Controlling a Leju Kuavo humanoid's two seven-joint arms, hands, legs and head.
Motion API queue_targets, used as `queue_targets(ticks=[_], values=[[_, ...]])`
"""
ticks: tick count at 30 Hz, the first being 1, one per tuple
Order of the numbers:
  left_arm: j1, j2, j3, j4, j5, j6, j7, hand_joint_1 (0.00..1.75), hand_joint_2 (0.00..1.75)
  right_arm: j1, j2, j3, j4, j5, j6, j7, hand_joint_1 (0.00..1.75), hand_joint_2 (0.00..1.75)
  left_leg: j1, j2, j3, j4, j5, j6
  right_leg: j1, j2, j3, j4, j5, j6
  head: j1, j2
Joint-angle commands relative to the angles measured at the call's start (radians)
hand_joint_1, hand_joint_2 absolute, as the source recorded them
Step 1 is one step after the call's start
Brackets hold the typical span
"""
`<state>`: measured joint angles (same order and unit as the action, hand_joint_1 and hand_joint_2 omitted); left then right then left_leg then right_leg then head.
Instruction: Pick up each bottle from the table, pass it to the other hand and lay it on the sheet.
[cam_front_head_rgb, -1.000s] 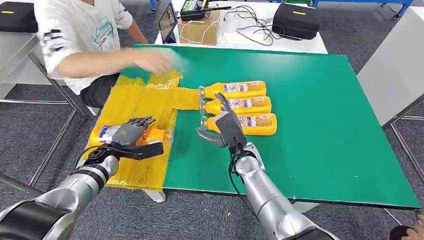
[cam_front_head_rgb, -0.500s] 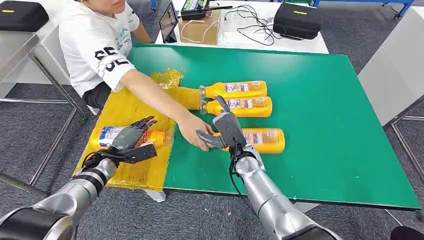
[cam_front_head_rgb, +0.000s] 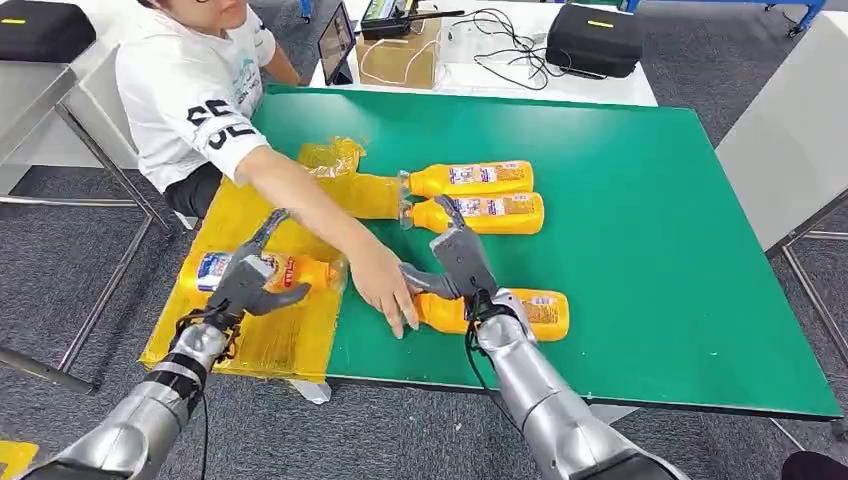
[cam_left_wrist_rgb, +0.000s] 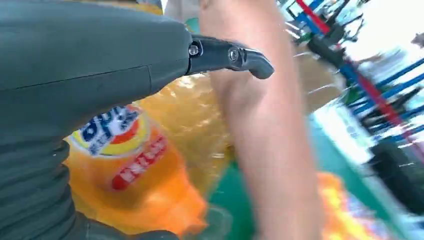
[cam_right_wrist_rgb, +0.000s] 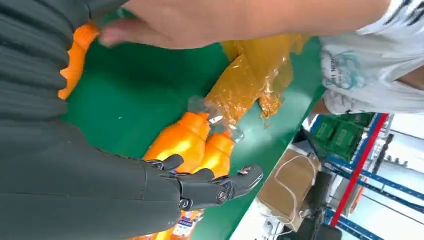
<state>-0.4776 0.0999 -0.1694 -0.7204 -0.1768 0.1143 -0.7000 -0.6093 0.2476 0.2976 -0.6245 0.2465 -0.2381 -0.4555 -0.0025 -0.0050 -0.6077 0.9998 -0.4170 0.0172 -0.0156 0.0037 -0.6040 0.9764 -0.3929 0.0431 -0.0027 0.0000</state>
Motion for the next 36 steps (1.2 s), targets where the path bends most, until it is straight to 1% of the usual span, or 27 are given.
queue_targets(ticks=[1, 2, 3, 4, 5, 8, 10, 11, 14, 15, 16, 17, 18, 22, 23, 26, 28, 30, 33, 34, 36], values=[[0.055, -0.093, 0.17, -0.16, 0.143, -0.218, 0.002, 0.0, 1.75, 0.029, -0.076, 0.077, -0.01, 0.085, -0.013, 0.072, 0.0, 1.75, 0.001, -0.003, 0.002, 0.0, -0.001, -0.001, 0.002, -0.004, 0.004, -0.001, -0.002, -0.001, 0.0, 0.0], [0.055, -0.093, 0.17, -0.16, 0.143, -0.218, 0.002, 0.0, 1.75, 0.029, -0.076, 0.077, -0.01, 0.085, -0.013, 0.072, 0.0, 1.75, 0.001, -0.004, 0.003, 0.0, -0.001, -0.001, 0.002, -0.005, 0.005, -0.001, -0.002, -0.001, 0.0, 0.0], [0.036, -0.113, 0.196, -0.113, 0.133, -0.231, 0.002, 0.0, 1.75, 0.038, -0.097, 0.103, -0.007, 0.126, 0.004, 0.11, 0.0, 1.75, 0.001, -0.003, 0.002, 0.001, -0.002, -0.001, 0.002, -0.003, 0.004, -0.001, -0.002, -0.001, 0.0, 0.0], [0.031, -0.124, 0.213, -0.102, 0.144, -0.264, 0.002, 0.0, 1.75, 0.046, -0.104, 0.11, -0.012, 0.142, 0.004, 0.12, 0.0, 1.75, 0.001, -0.003, 0.002, 0.0, -0.001, -0.001, 0.001, -0.003, 0.004, -0.001, -0.002, -0.001, 0.001, 0.0], [0.015, -0.138, 0.234, -0.053, 0.141, -0.281, 0.002, 0.0, 1.75, 0.053, -0.117, 0.132, -0.017, 0.189, -0.001, 0.149, 0.0, 1.75, 0.001, -0.002, 0.0, 0.0, 0.0, 0.0, 0.001, -0.003, 0.002, -0.001, -0.001, -0.001, 0.0, 0.0], [0.015, -0.155, 0.25, -0.049, 0.139, -0.285, 0.002, 0.0, 1.75, 0.073, -0.136, 0.159, -0.035, 0.239, -0.003, 0.178, 0.0, 1.75, 0.001, -0.004, 0.002, 0.0, -0.001, -0.001, 0.002, -0.005, 0.004, -0.001, -0.002, -0.002, 0.0, 0.0], [0.016, -0.16, 0.25, -0.051, 0.135, -0.282, 0.002, 0.0, 1.75, 0.081, -0.14, 0.157, -0.044, 0.239, -0.002, 0.178, 0.0, 1.75, 0.0, -0.002, 0.0, 0.0, 0.0, 0.0, 0.0, -0.002, 0.001, -0.001, -0.001, -0.001, 0.0, 0.0], [0.016, -0.16, 0.25, -0.051, 0.135, -0.282, 0.002, 0.0, 1.75, 0.081, -0.14, 0.157, -0.044, 0.239, -0.002, 0.178, 0.0, 1.75, 0.001, -0.002, 0.002, 0.0, -0.002, -0.001, 0.001, -0.003, 0.003, -0.001, -0.002, -0.001, 0.0, 0.0], [0.016, -0.156, 0.254, -0.05, 0.135, -0.286, 0.002, 0.0, 1.75, 0.082, -0.139, 0.157, -0.053, 0.242, -0.001, 0.185, 0.0, 1.75, 0.0, -0.002, 0.001, 0.0, -0.001, -0.001, 0.001, -0.002, 0.002, -0.001, -0.001, -0.001, 0.0, 0.0], [0.015, -0.162, 0.264, -0.048, 0.137, -0.298, 0.002, 0.0, 1.75, 0.087, -0.145, 0.162, -0.065, 0.263, -0.005, 0.205, 0.0, 1.75, 0.001, -0.002, 0.002, 0.001, -0.002, -0.001, 0.001, -0.002, 0.004, 0.0, -0.002, -0.001, 0.0, 0.0], [0.014, -0.166, 0.27, -0.047, 0.144, -0.314, 0.002, 0.0, 1.75, 0.091, -0.152, 0.166, -0.072, 0.276, -0.007, 0.213, 0.0, 1.75, 0.001, -0.001, 0.0, 0.0, -0.001, -0.001, 0.001, -0.002, 0.002, -0.001, -0.001, -0.001, 0.0, 0.0], [0.01, -0.177, 0.275, -0.033, 0.129, -0.3, 0.002, 0.0, 1.75, 0.107, -0.17, 0.172, -0.098, 0.314, -0.018, 0.245, 0.0, 1.75, 0.001, -0.002, 0.002, 0.0, -0.002, -0.001, 0.001, -0.002, 0.003, 0.0, -0.002, -0.001, 0.0, 0.0], [0.006, -0.186, 0.285, -0.027, 0.136, -0.313, 0.002, 0.0, 1.75, 0.121, -0.18, 0.164, -0.121, 0.319, -0.015, 0.251, 0.0, 1.75, 0.0, -0.002, 0.0, 0.0, -0.001, 0.0, 0.001, -0.003, 0.002, 0.0, -0.001, -0.001, 0.0, 0.0], [-0.016, -0.216, 0.295, 0.017, 0.112, -0.262, 0.011, 0.0, 1.75, 0.167, -0.22, 0.122, -0.209, 0.363, -0.035, 0.291, 0.0, 1.75, 0.0, -0.005, 0.0, 0.0, 0.0, 0.0, 0.001, -0.005, 0.002, -0.001, -0.002, -0.001, 0.0, 0.0], [-0.018, -0.222, 0.299, 0.018, 0.123, -0.278, 0.01, 0.0, 1.75, 0.172, -0.228, 0.111, -0.224, 0.376, -0.03, 0.298, 0.0, 1.75, 0.001, -0.006, 0.001, 0.0, -0.001, -0.001, 0.001, -0.006, 0.004, -0.001, -0.002, -0.001, 0.0, 0.0], [-0.015, -0.224, 0.289, 0.006, 0.112, -0.283, 0.002, 0.0, 1.75, 0.15, -0.253, 0.099, -0.212, 0.392, 0.02, 0.314, 0.0, 1.75, 0.0, -0.005, 0.001, 0.001, -0.001, -0.001, 0.001, -0.005, 0.003, -0.001, -0.002, -0.001, 0.0, 0.0], [-0.014, -0.226, 0.284, 0.002, 0.104, -0.283, 0.002, 0.0, 1.75, 0.122, -0.26, 0.095, -0.177, 0.417, 0.034, 0.326, 0.0, 1.75, -0.001, -0.003, -0.001, 0.0, -0.001, 0.0, -0.001, -0.003, 0.001, 0.0, -0.001, -0.001, 0.0, 0.0], [-0.015, -0.228, 0.283, 0.001, 0.104, -0.285, 0.002, 0.0, 1.75, 0.111, -0.264, 0.093, -0.165, 0.427, 0.031, 0.329, 0.0, 1.75, -0.001, -0.003, -0.001, 0.001, -0.001, 0.0, -0.001, -0.003, 0.001, 0.0, -0.001, -0.001, 0.0, 0.0], [-0.003, -0.237, 0.286, -0.03, 0.112, -0.297, 0.002, 0.0, 1.75, 0.076, -0.278, 0.104, -0.111, 0.484, 0.048, 0.362, 0.0, 1.75, -0.001, -0.002, 0.001, 0.002, -0.002, -0.001, 0.0, -0.003, 0.002, 0.0, -0.002, -0.001, 0.0, 0.0], [-0.001, -0.237, 0.281, -0.038, 0.107, -0.296, 0.002, 0.0, 1.75, 0.067, -0.283, 0.107, -0.098, 0.494, 0.06, 0.367, 0.0, 1.75, -0.001, -0.001, -0.001, 0.001, -0.001, 0.0, -0.001, -0.002, 0.0, 0.0, -0.001, -0.001, 0.0, 0.0], [-0.004, -0.239, 0.278, -0.036, 0.103, -0.296, 0.002, 0.0, 1.75, 0.049, -0.294, 0.122, -0.066, 0.521, 0.086, 0.379, 0.0, 1.75, -0.001, -0.001, 0.001, 0.002, -0.002, -0.001, 0.0, -0.002, 0.003, 0.0, -0.002, -0.001, 0.0, 0.0]])
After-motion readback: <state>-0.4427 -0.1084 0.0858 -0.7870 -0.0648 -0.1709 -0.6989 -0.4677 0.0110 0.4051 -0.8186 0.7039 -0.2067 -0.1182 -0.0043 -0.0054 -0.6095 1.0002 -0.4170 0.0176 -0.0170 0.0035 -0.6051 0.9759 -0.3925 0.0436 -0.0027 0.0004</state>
